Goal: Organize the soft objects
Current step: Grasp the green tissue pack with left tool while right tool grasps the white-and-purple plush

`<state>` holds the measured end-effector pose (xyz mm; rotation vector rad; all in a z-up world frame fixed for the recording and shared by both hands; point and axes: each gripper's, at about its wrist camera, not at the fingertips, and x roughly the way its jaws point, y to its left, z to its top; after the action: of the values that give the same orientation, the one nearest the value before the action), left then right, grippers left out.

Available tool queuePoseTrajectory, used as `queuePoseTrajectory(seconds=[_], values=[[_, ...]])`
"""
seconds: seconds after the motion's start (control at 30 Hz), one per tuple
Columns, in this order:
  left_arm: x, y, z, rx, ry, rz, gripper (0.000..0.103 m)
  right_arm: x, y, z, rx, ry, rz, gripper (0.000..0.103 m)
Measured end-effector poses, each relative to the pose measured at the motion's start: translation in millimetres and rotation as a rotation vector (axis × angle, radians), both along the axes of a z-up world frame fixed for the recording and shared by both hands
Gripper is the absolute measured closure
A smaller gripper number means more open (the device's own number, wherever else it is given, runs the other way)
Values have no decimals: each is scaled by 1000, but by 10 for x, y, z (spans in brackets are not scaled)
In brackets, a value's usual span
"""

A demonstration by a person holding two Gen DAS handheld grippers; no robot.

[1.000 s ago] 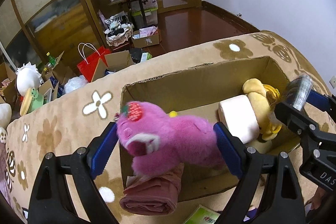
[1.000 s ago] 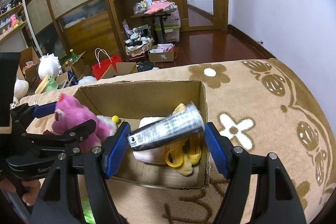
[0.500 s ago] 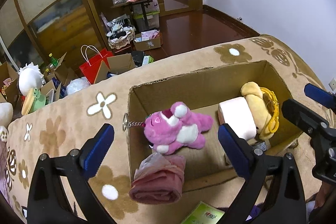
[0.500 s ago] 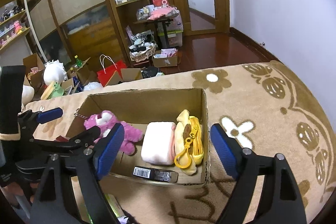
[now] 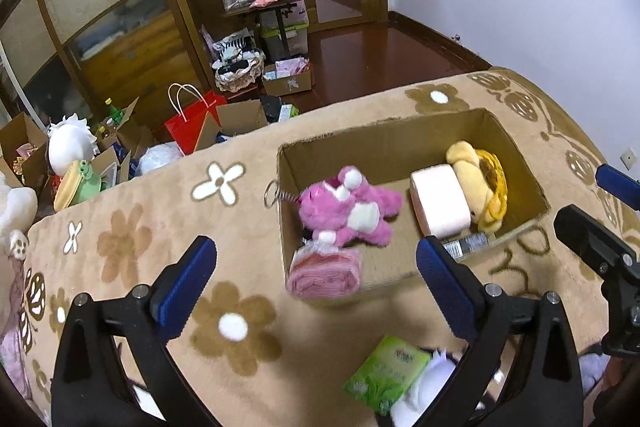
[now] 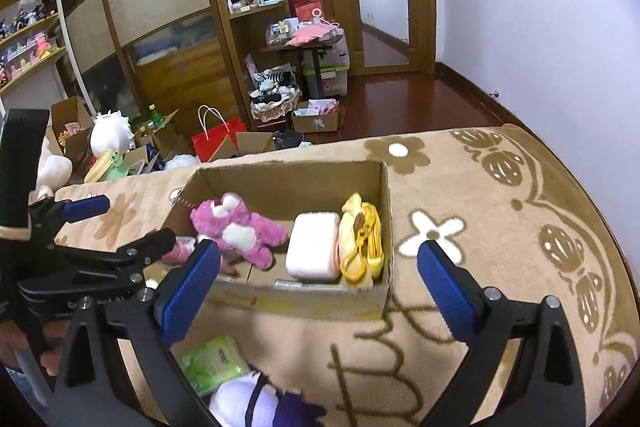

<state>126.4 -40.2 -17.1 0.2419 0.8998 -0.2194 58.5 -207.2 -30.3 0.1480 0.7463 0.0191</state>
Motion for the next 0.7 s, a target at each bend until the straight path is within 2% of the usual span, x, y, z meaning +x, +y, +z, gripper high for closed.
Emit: queuePoseTrajectory(seconds=[0.37, 0.7], values=[[-415, 165, -9, 9, 88, 2, 4, -428, 91, -67, 8, 85, 9, 0], [-458, 191, -206, -28, 225, -12, 4, -621, 207, -335, 26, 199, 42, 0]])
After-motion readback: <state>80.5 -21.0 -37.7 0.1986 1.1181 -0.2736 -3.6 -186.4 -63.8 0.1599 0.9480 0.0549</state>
